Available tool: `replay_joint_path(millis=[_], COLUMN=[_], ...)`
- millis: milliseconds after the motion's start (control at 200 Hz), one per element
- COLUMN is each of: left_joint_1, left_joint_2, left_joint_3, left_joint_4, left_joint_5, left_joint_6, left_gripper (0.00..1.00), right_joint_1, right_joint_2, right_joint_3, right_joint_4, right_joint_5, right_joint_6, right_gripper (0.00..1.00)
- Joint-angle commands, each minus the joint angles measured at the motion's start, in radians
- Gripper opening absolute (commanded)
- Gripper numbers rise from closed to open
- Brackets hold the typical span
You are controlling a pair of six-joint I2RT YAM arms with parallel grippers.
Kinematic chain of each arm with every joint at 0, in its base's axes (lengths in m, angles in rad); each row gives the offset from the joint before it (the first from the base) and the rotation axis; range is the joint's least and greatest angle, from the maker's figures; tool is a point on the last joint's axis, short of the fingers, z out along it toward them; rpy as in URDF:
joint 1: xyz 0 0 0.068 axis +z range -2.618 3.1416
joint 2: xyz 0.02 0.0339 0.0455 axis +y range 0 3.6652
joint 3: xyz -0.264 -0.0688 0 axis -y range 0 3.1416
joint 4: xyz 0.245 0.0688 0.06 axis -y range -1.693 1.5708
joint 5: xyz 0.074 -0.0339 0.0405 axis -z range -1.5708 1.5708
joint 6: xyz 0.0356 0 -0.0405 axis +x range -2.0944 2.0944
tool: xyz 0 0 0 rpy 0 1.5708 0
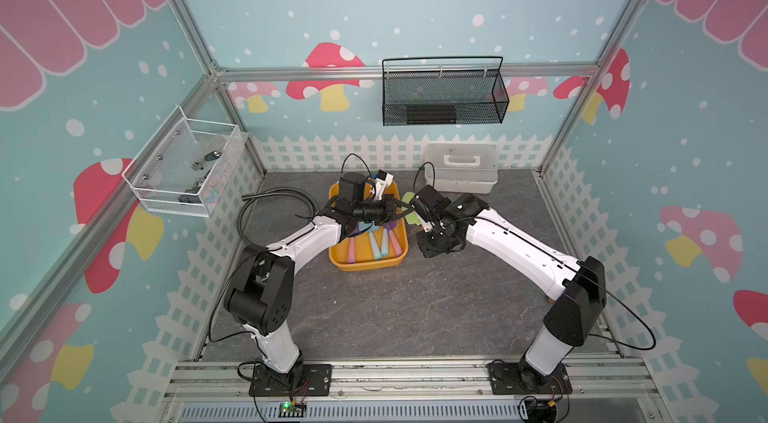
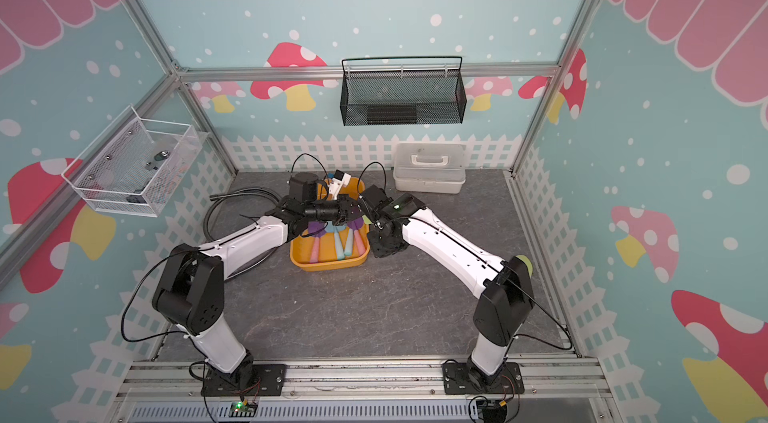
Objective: Put the shovel into the storage box
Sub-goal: Pick up the shovel from the center of the board, then place the shovel in the storage box.
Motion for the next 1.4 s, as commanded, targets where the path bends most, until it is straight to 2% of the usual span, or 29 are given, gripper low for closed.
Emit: replay_joint_path(millis=[0, 70, 130, 235, 430, 530, 730, 851, 956, 1086, 1191, 1396], left_joint_1=[-0.009, -0.034, -0.038, -0.039, -0.029, -0.018, 0.14, 0.25, 0.308, 0.336, 0.336, 0.344], left_joint_2=[0.015, 0.019, 0.021, 0.024, 0.034, 0.048, 0.083, 0.111, 0.138, 0.191, 0.228, 0.299], left_joint_3=[0.015, 0.017, 0.018, 0.018, 0.047, 0.077, 0.173, 0.251, 0.297, 0.323, 0.321, 0.353], left_joint_4=[0.018, 0.024, 0.031, 0.035, -0.009, -0.056, -0.246, -0.41, -0.529, -0.609, -0.613, -0.612], left_joint_5=[0.003, 0.006, 0.007, 0.009, 0.01, 0.016, 0.048, 0.049, 0.036, 0.034, 0.043, 0.036], left_joint_6=[0.069, 0.067, 0.065, 0.065, 0.099, 0.132, 0.264, 0.37, 0.453, 0.516, 0.531, 0.543], left_gripper=[0.0, 0.0, 0.0, 0.0, 0.0, 0.0, 0.0, 0.0, 0.0, 0.0, 0.0, 0.0], right_joint_1=[0.021, 0.031, 0.033, 0.036, 0.036, 0.035, 0.035, 0.028, 0.011, -0.021, -0.056, -0.15], right_joint_2=[0.01, 0.02, 0.024, 0.022, -0.047, -0.101, -0.238, -0.331, -0.399, -0.447, -0.483, -0.581], right_joint_3=[0.048, 0.057, 0.064, 0.08, 0.087, 0.081, 0.02, -0.062, -0.138, -0.211, -0.284, -0.414], right_joint_4=[-0.059, -0.067, -0.07, -0.066, -0.022, -0.007, -0.012, -0.017, -0.017, -0.017, -0.018, -0.014], right_joint_5=[0.06, 0.083, 0.096, 0.101, 0.082, 0.059, 0.086, 0.137, 0.15, 0.162, 0.196, 0.167], right_joint_6=[-0.023, -0.024, -0.023, -0.021, -0.017, -0.008, 0.026, 0.05, 0.071, 0.089, 0.102, 0.126], right_gripper=[0.0, 0.01, 0.08, 0.28, 0.43, 0.45, 0.5, 0.58, 0.58, 0.58, 0.6, 0.6])
